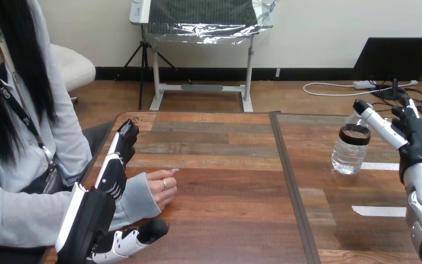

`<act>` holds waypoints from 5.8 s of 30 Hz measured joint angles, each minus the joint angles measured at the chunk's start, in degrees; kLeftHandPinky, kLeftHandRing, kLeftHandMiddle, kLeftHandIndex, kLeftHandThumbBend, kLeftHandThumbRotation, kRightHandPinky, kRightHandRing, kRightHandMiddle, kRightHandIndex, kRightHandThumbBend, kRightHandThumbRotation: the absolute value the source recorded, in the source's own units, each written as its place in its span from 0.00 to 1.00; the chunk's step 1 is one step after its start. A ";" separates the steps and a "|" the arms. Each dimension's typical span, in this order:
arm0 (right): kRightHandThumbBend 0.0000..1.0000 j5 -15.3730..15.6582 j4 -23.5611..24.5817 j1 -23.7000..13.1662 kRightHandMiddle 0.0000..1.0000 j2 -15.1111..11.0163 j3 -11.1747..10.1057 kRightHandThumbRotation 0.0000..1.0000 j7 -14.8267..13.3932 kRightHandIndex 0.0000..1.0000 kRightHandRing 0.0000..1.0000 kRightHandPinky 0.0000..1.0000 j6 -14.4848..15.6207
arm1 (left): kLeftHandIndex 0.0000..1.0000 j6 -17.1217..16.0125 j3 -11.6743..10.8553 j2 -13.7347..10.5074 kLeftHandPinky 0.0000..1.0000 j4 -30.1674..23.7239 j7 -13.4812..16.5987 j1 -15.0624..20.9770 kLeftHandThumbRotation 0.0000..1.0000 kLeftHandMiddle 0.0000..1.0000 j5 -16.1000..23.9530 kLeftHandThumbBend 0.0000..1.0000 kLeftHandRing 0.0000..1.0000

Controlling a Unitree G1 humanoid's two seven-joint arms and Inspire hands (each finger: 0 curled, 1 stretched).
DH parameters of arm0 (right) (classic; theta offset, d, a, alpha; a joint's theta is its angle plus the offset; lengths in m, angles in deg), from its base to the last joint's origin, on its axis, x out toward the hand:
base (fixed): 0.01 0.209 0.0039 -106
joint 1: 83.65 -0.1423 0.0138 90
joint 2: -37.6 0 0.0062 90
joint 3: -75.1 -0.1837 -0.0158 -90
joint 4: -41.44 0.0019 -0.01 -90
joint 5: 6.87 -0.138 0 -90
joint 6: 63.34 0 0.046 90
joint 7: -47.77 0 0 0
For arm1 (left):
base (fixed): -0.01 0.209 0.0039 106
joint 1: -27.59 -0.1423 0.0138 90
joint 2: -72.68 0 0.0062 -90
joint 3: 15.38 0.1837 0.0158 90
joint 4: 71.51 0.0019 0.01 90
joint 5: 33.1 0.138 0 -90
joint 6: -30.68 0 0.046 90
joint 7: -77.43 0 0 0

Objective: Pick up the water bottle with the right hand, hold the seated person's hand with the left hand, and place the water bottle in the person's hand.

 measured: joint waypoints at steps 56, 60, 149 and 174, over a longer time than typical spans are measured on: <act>1.00 4.31 -0.86 -0.06 0.99 0.30 1.62 0.51 0.10 1.00 0.96 0.93 7.88 | 1.00 2.70 -0.12 0.02 1.00 -8.11 -3.44 -4.74 0.58 1.00 -3.81 1.00 1.00; 1.00 5.71 -0.87 -0.06 0.99 0.39 2.54 0.53 -0.50 1.00 0.95 0.93 8.52 | 1.00 2.75 -0.12 0.09 1.00 -8.51 -3.37 -4.84 0.57 1.00 -3.80 1.00 1.00; 1.00 9.91 -1.94 -3.53 1.00 2.68 4.66 0.55 -2.61 1.00 0.96 0.90 13.10 | 1.00 0.30 -0.32 -1.89 0.93 -13.08 -2.82 -11.02 0.55 1.00 -2.43 1.00 1.00; 1.00 9.79 -1.94 -3.53 1.00 2.80 4.49 0.57 -2.23 1.00 0.96 0.91 13.08 | 1.00 0.15 -0.33 -1.89 0.92 -13.08 -2.09 -11.01 0.57 1.00 -1.19 1.00 1.00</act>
